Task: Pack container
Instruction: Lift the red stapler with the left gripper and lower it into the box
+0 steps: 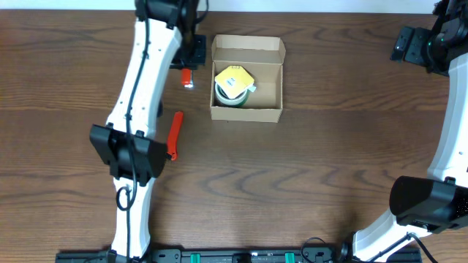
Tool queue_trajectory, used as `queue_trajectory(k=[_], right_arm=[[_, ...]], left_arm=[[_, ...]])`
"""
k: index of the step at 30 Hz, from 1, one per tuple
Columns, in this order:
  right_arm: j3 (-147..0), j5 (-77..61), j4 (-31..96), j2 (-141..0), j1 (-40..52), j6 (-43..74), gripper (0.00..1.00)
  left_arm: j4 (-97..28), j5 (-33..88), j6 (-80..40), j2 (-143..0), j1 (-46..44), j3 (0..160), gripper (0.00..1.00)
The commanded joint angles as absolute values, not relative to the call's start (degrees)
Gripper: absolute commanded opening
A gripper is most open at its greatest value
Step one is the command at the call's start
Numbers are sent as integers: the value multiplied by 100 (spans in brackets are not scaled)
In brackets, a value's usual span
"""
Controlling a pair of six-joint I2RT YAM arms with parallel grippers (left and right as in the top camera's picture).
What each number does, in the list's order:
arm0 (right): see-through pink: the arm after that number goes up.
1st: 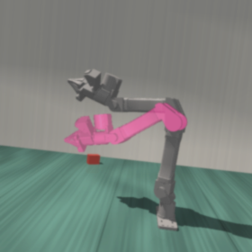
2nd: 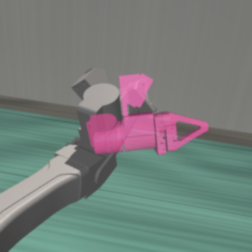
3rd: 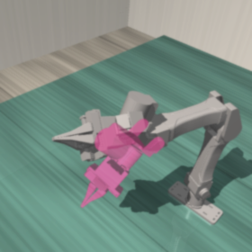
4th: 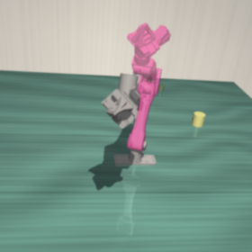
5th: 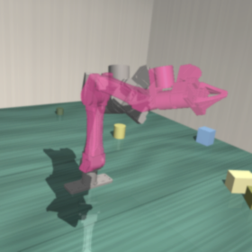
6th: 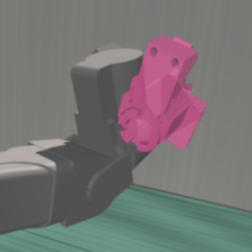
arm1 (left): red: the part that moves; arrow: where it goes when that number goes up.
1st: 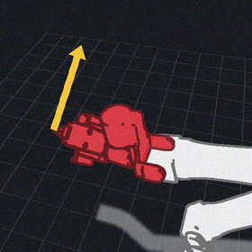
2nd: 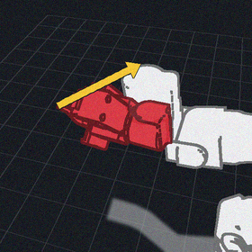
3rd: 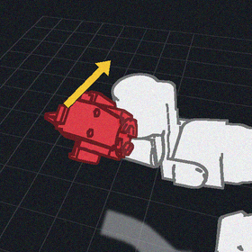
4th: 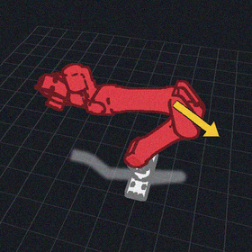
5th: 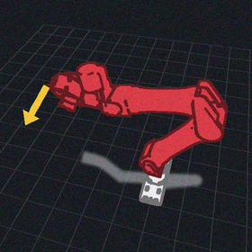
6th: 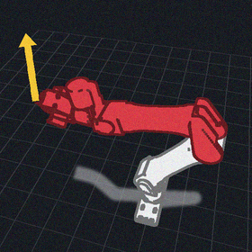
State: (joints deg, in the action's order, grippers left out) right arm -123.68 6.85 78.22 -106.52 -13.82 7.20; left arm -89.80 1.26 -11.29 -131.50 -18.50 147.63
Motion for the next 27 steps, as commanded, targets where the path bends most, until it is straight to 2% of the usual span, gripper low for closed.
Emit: queue_trajectory(k=[1,8,13,19,27], right_arm=[[-12352,661,7824,-10678,-1426,788,99],[-12352,663,7824,-10678,-1426,788,99],[-12352,663,7824,-10678,-1426,788,99],[-12352,663,7824,-10678,-1426,788,99],[-12352,661,7824,-10678,-1426,788,99]], left_arm=[[-9017,89,-1431,-13139,-2379,14883,6],[-8648,-611,-1671,-13146,-3551,14881,6],[-8184,-666,-1817,-13155,-4058,14862,6],[-7487,-803,-1975,-13257,-4272,14855,6],[-7275,-786,-1994,-13668,-4237,14853,6]])
